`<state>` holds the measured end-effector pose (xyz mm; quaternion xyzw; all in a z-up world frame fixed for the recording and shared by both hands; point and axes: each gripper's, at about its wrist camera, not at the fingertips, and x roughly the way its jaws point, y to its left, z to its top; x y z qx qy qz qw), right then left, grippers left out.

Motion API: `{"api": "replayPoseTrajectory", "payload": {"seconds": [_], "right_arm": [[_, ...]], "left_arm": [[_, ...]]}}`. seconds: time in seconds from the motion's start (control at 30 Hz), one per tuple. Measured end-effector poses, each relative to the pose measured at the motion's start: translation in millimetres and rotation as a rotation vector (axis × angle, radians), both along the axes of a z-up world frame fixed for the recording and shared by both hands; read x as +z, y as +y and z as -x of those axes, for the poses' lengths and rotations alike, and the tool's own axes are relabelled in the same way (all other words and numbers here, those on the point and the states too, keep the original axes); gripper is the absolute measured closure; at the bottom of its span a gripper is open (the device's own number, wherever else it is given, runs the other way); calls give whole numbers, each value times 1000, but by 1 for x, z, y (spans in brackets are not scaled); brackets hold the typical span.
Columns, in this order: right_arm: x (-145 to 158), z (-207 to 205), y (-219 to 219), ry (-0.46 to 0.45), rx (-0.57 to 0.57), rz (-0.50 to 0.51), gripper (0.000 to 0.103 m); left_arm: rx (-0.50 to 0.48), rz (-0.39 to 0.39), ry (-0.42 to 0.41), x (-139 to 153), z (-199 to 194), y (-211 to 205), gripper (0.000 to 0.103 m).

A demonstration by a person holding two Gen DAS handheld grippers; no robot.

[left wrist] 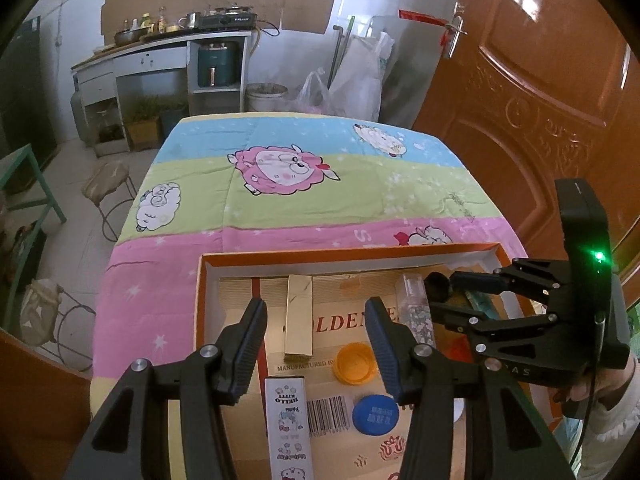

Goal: Organize rigid objects

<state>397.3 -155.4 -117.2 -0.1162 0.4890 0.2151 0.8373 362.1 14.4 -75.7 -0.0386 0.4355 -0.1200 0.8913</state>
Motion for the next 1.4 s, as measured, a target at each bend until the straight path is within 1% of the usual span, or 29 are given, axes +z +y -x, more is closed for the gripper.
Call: {"api": "replayPoseTrajectory", "payload": {"seconds": [0.23,0.3,0.43,0.57,0.6,0.67,0.83,1.03,1.23,1.33,1.4], "right_arm": [[3,6,-3,-7,-20,-21,56],[3,9,-3,-8,-24,-21,56],[9,17,-5,-27,-41,-24,56],[17,24,-10,-46,-73,-48,56],[19,27,-11,-53,-85,-52,55],[24,33,-13,-67,-108,-67,45],[36,52,-19,-92,-157,-122,41],[43,72,-26,-102,-206,-156,41],[49,95,-29,-130,-250,-158,41],[56,109,-31,-162,-287,-157,41],[62,121,-33,-194,-316,-151,41]], "left_arm": [[34,-94,-43,6,11,-5,52],[40,-103,-59,8,15,-6,52],[55,-87,-79,12,22,-5,52],[76,-68,-107,18,30,-3,52],[81,-67,-117,19,33,-4,52],[93,-82,-141,23,40,-6,52],[92,-96,-166,28,53,-14,52],[93,-78,-172,31,66,-19,52],[95,-74,-185,37,80,-24,50],[106,-61,-221,44,91,-25,50],[122,-73,-261,51,102,-27,50]]}}
